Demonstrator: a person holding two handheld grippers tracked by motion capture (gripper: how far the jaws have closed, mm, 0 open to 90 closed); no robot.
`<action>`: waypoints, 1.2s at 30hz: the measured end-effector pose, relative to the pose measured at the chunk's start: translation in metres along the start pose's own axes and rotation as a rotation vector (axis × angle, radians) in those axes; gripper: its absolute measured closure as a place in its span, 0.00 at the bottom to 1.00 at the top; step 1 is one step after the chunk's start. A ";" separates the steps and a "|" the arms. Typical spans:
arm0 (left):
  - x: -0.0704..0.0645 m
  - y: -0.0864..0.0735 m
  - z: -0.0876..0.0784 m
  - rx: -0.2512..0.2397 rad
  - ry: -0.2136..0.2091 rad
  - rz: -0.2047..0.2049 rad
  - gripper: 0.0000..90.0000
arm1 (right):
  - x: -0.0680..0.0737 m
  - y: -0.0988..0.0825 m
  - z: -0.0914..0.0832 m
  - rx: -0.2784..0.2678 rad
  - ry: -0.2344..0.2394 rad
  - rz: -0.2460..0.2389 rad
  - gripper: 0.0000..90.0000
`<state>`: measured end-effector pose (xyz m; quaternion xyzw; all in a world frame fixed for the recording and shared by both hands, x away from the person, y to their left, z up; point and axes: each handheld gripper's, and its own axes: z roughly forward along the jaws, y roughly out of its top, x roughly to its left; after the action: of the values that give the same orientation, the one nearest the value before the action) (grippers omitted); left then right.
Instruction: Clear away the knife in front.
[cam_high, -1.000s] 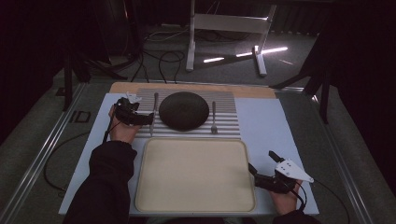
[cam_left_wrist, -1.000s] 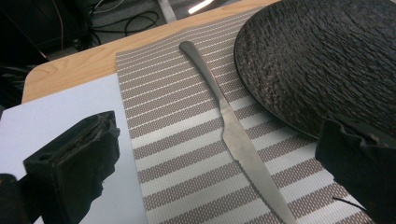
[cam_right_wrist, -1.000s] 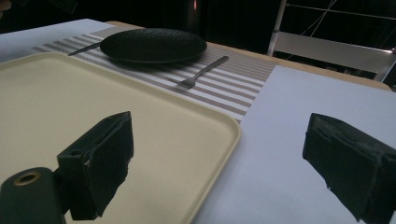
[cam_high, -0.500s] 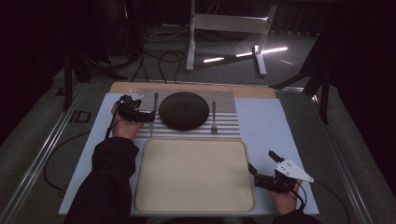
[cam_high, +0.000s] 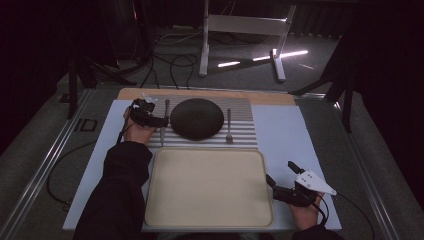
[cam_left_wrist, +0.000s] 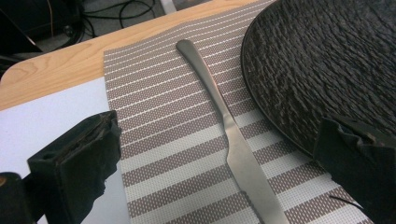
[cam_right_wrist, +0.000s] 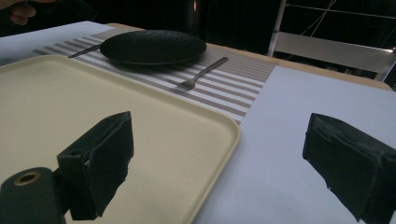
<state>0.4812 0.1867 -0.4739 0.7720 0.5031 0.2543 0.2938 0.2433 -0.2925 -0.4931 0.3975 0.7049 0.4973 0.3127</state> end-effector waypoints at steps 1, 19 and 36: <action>0.000 0.000 0.000 0.000 0.000 0.000 0.02 | 0.000 0.000 0.000 0.000 0.000 0.000 0.10; -0.006 0.006 0.028 0.024 -0.013 -0.074 0.06 | 0.000 0.000 0.000 -0.002 0.006 0.002 0.10; -0.003 0.000 0.048 0.087 0.011 -0.156 0.48 | -0.001 0.000 0.001 0.000 0.011 -0.001 0.10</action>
<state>0.5130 0.1743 -0.5074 0.7411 0.5738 0.2128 0.2762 0.2445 -0.2928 -0.4934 0.3945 0.7069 0.4991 0.3091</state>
